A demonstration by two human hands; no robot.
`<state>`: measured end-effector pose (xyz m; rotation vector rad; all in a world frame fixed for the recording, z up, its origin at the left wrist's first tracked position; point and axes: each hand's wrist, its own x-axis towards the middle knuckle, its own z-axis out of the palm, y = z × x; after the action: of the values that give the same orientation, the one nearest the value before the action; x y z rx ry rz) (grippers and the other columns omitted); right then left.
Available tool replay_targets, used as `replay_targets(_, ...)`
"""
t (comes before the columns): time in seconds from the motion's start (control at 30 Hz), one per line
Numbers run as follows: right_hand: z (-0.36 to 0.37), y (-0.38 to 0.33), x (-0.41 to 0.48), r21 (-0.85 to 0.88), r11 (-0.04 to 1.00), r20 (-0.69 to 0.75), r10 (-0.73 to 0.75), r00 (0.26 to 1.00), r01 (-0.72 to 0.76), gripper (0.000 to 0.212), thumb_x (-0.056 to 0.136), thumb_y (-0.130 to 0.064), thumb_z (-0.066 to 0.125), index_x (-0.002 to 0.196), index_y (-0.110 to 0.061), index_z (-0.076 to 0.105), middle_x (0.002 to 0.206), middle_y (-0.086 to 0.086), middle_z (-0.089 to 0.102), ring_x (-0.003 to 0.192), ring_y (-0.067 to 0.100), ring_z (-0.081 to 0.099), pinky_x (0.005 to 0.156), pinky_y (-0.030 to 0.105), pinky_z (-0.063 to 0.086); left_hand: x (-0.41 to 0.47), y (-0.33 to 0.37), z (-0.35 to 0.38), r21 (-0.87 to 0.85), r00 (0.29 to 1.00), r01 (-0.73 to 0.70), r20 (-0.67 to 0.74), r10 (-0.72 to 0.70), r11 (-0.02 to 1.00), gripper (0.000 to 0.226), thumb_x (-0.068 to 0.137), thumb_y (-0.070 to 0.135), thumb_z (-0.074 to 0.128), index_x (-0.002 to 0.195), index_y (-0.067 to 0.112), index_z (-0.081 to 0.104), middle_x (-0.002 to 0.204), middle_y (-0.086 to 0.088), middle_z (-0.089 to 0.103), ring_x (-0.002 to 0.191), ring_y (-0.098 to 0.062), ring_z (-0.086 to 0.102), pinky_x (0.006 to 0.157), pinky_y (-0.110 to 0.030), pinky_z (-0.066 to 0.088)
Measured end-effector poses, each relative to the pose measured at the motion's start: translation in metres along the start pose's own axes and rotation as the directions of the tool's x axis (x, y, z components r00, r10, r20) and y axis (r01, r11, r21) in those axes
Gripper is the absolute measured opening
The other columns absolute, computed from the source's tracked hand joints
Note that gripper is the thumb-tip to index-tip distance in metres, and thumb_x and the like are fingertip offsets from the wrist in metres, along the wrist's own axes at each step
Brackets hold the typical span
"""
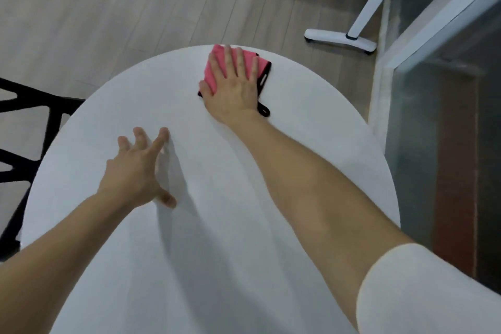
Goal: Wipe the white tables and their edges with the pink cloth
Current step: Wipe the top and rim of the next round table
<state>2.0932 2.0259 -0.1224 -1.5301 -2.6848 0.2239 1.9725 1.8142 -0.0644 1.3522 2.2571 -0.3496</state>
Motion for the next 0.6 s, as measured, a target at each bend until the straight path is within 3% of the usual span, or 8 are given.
replay_targets(0.1,0.000,-0.010,0.020,0.025,0.981,0.035,-0.194,0.980,0.193,0.075,0.107,-0.063,0.026,0.173,-0.030,0.017,0.182,0.000,0.008,0.168,0.025,0.003,0.132,0.058,-0.002,0.000,-0.010,0.005,-0.074,1.000,-0.004,-0.008,0.003,0.997,0.176,0.032,0.071,0.103,0.168,0.048,-0.006,0.172,0.001,0.002,0.154,-0.035,0.014,0.109,-0.064,0.049)
replay_targets(0.2,0.000,0.047,0.005,0.040,0.956,0.006,-0.292,0.956,0.292,0.072,0.107,-0.066,0.027,0.171,-0.033,0.025,0.181,-0.002,0.013,0.168,0.023,0.006,0.134,0.054,0.000,-0.007,-0.008,0.000,-0.113,1.000,0.009,0.007,-0.008,0.994,0.170,0.036,0.065,0.105,0.171,0.047,0.003,0.175,0.001,0.006,0.158,-0.030,0.014,0.120,-0.061,0.040)
replay_targets(0.27,-0.001,0.099,-0.030,0.058,0.959,-0.036,-0.274,0.961,0.276,0.070,0.108,-0.063,0.030,0.170,-0.030,0.030,0.180,0.001,0.017,0.167,0.025,0.010,0.134,0.053,0.002,-0.022,0.002,0.001,-0.174,1.000,0.010,-0.022,-0.014,0.985,0.150,0.046,0.044,0.110,0.170,0.042,0.024,0.171,0.000,0.025,0.155,-0.030,0.028,0.118,-0.054,0.041)
replay_targets(0.33,-0.006,0.145,-0.082,0.080,0.961,-0.084,-0.259,0.962,0.266,0.068,0.109,-0.060,0.034,0.168,-0.026,0.036,0.179,0.004,0.022,0.167,0.027,0.014,0.134,0.055,0.007,-0.043,0.022,0.012,-0.259,0.984,-0.031,-0.178,-0.016,0.965,0.107,0.066,0.024,0.104,0.159,0.035,0.050,0.154,0.004,0.051,0.142,-0.031,0.050,0.111,-0.048,0.046)
replay_targets(0.4,-0.015,0.177,-0.146,0.089,0.955,-0.076,-0.276,0.958,0.282,0.067,0.111,-0.058,0.037,0.169,-0.024,0.035,0.179,0.005,0.021,0.167,0.027,0.012,0.133,0.058,0.010,-0.069,0.053,0.039,-0.311,0.913,-0.027,-0.395,-0.104,0.950,0.055,0.095,0.026,0.081,0.147,0.027,0.064,0.147,-0.002,0.064,0.138,-0.033,0.058,0.115,-0.049,0.046)
replay_targets(0.43,-0.019,0.187,-0.181,0.089,0.948,-0.051,-0.302,0.952,0.305,0.067,0.112,-0.057,0.038,0.169,-0.023,0.033,0.180,0.005,0.019,0.168,0.027,0.010,0.132,0.060,0.012,-0.085,0.070,0.056,-0.326,0.869,-0.010,-0.471,-0.154,0.945,0.041,0.103,0.031,0.068,0.144,0.023,0.066,0.145,-0.006,0.066,0.138,-0.033,0.058,0.118,-0.050,0.043)
replay_targets(0.53,-0.025,0.213,-0.261,0.080,0.887,0.034,-0.458,0.888,0.454,0.069,0.113,-0.058,0.038,0.172,-0.025,0.024,0.181,0.002,0.010,0.168,0.025,0.002,0.132,0.061,0.012,-0.114,0.120,0.111,-0.259,0.804,-0.026,-0.579,-0.134,0.965,0.042,0.105,0.034,0.055,0.141,0.014,0.066,0.148,-0.010,0.062,0.148,-0.033,0.049,0.129,-0.056,0.026)
replay_targets(0.6,-0.028,0.233,-0.260,0.083,0.797,0.061,-0.603,0.795,0.598,0.071,0.111,-0.061,0.041,0.172,-0.027,0.024,0.181,0.002,0.011,0.168,0.024,0.003,0.134,0.059,0.010,-0.119,0.140,0.133,-0.253,0.793,-0.034,-0.596,-0.129,0.967,0.043,0.109,0.032,0.050,0.145,0.013,0.062,0.156,-0.013,0.055,0.153,-0.033,0.043,0.130,-0.057,0.023)
